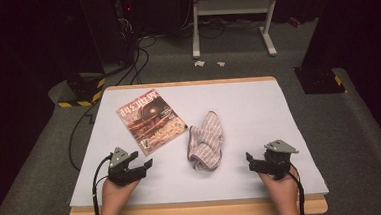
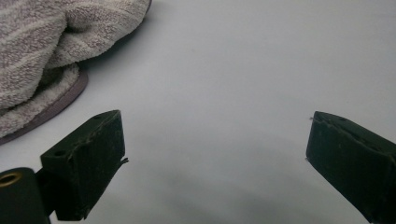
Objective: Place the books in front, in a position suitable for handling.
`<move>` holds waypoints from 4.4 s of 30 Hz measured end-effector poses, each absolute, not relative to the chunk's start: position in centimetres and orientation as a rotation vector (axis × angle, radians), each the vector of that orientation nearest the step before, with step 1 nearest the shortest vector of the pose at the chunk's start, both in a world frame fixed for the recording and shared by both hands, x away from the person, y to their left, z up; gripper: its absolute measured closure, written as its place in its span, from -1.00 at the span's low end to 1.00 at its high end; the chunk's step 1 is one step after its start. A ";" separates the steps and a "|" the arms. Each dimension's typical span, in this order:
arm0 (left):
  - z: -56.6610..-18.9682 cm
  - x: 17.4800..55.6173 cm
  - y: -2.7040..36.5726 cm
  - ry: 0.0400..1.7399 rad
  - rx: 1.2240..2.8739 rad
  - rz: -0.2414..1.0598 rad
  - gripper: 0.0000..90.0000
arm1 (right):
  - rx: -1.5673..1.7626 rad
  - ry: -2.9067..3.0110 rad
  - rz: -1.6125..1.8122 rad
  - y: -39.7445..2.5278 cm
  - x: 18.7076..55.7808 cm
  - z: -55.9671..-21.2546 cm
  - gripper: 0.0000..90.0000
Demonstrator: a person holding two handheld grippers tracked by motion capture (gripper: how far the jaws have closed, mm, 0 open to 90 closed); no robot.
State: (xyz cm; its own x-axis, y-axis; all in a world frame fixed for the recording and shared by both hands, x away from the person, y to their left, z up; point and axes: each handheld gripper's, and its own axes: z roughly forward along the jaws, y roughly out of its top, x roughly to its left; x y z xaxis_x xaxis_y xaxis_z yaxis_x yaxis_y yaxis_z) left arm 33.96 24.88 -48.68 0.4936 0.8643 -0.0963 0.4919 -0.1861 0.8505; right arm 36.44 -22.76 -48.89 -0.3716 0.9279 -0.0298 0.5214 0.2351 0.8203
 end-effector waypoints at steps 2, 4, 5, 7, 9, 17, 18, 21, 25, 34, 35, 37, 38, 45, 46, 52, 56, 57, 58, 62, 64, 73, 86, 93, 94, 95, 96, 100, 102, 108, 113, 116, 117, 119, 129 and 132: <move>-48.6 33.9 24.8 1.132 1.830 0.517 -0.28 | 1.334 1.985 1.024 -22.8 36.3 -48.8 -0.90; -48.6 34.0 24.8 1.129 1.833 0.518 -0.28 | 1.339 1.969 1.039 -22.9 36.2 -48.7 -0.90; -48.6 34.0 24.8 1.129 1.833 0.518 -0.28 | 1.339 1.969 1.039 -22.9 36.2 -48.7 -0.90; -48.6 34.0 24.7 1.127 1.834 0.513 -0.28 | 1.351 1.973 1.049 -22.9 36.2 -48.8 -0.91; -48.5 34.0 24.8 1.125 1.836 0.510 -0.29 | 1.357 1.970 1.056 -22.9 36.2 -48.8 -0.91; -48.4 34.0 24.4 1.111 1.838 0.499 -0.32 | 1.362 1.967 1.083 -22.6 36.0 -48.7 -0.91; -48.4 34.1 24.2 1.112 1.849 0.499 -0.32 | 1.365 1.964 1.088 -22.6 35.9 -48.7 -0.91; -48.5 34.2 24.1 1.110 1.854 0.496 -0.32 | 1.376 1.966 1.098 -22.6 35.8 -48.5 -0.91; -48.5 34.2 23.6 1.105 1.858 0.489 -0.32 | 1.364 1.965 1.118 -22.3 35.3 -48.3 -0.87; -48.6 34.4 22.7 1.096 1.875 0.481 -0.30 | 1.299 2.036 1.188 -20.0 34.6 -47.6 -0.86; -48.6 34.4 22.7 1.096 1.875 0.481 -0.30 | 1.290 2.046 1.194 -19.5 34.6 -47.6 -0.86; -48.5 34.3 22.7 1.098 1.868 0.479 -0.29 | 1.278 2.069 1.204 -18.5 34.8 -47.6 -0.86; -48.5 34.4 22.7 1.098 1.867 0.479 -0.29 | 1.275 2.079 1.209 -18.0 34.9 -47.6 -0.86; -48.6 34.5 22.4 1.087 1.895 0.478 -0.29 | 1.257 2.154 1.216 -14.6 36.4 -47.1 -0.85; -48.6 34.6 22.4 1.084 1.897 0.471 -0.29 | 1.253 2.155 1.219 -14.3 36.7 -46.9 -0.85; -48.7 34.4 22.6 1.076 1.912 0.476 -0.29 | 1.226 2.175 1.211 -12.3 38.6 -46.0 -0.84; -48.6 34.3 23.0 1.084 1.893 0.472 -0.28 | 1.256 2.229 1.184 -10.4 40.8 -46.6 -0.79; -48.5 34.3 23.0 1.086 1.891 0.473 -0.28 | 1.267 2.250 1.176 -10.1 41.1 -47.0 -0.77; -48.5 34.3 23.0 1.086 1.889 0.471 -0.28 | 1.271 2.268 1.166 -9.8 41.4 -47.4 -0.77; -48.6 34.3 23.1 1.085 1.898 0.477 -0.28 | 1.302 2.324 1.114 -8.8 42.0 -48.8 -0.74; -48.5 34.2 23.3 1.085 1.890 0.475 -0.28 | 1.318 2.348 1.109 -8.4 41.8 -49.3 -0.68; -48.5 33.9 23.8 1.077 1.885 0.472 -0.27 | 1.315 2.338 1.025 -7.2 41.0 -49.6 -0.35; -48.7 34.1 24.0 1.078 1.893 0.470 -0.27 | 1.216 2.322 1.067 -6.9 40.1 -49.5 0.44; -48.8 34.1 24.1 1.081 1.899 0.478 -0.27 | 1.199 2.229 1.120 -8.6 39.1 -47.8 0.46; -48.8 34.1 24.2 1.083 1.901 0.480 -0.27 | 1.206 2.216 1.128 -9.1 39.0 -47.5 0.46; -48.8 34.1 24.2 1.083 1.901 0.480 -0.27 | 1.206 2.216 1.128 -9.1 39.0 -47.5 0.46; -48.8 34.0 24.2 1.084 1.900 0.483 -0.27 | 1.224 2.176 1.134 -10.6 38.9 -46.8 0.46; -48.8 34.1 24.2 1.089 1.900 0.482 -0.27 | 1.261 2.093 1.144 -13.7 38.4 -45.7 0.46; -48.9 34.1 24.2 1.091 1.903 0.484 -0.27 | 1.279 2.063 1.141 -15.1 38.2 -45.3 0.46; -48.9 34.2 24.3 1.102 1.901 0.477 -0.27 | 1.340 1.963 1.114 -19.3 38.4 -44.6 0.46; -48.9 34.2 24.5 1.109 1.903 0.485 -0.27 | 1.404 1.909 1.038 -21.8 39.4 -45.4 0.44; -49.0 34.2 24.7 1.115 1.900 0.486 -0.27 | 1.446 1.905 0.998 -22.7 40.0 -46.4 0.43; -48.9 34.2 24.7 1.116 1.899 0.489 -0.27 | 1.455 1.904 0.984 -22.9 40.2 -46.7 0.43; -48.9 34.2 24.8 1.118 1.897 0.487 -0.27 | 1.464 1.904 0.973 -23.1 40.4 -47.0 0.42; -49.0 34.1 24.9 1.117 1.903 0.487 -0.26 | 1.555 1.909 0.957 -24.0 41.2 -49.7 0.37; -49.0 34.1 24.9 1.125 1.901 0.479 -0.26 | 1.546 1.908 0.951 -23.9 41.2 -49.7 0.28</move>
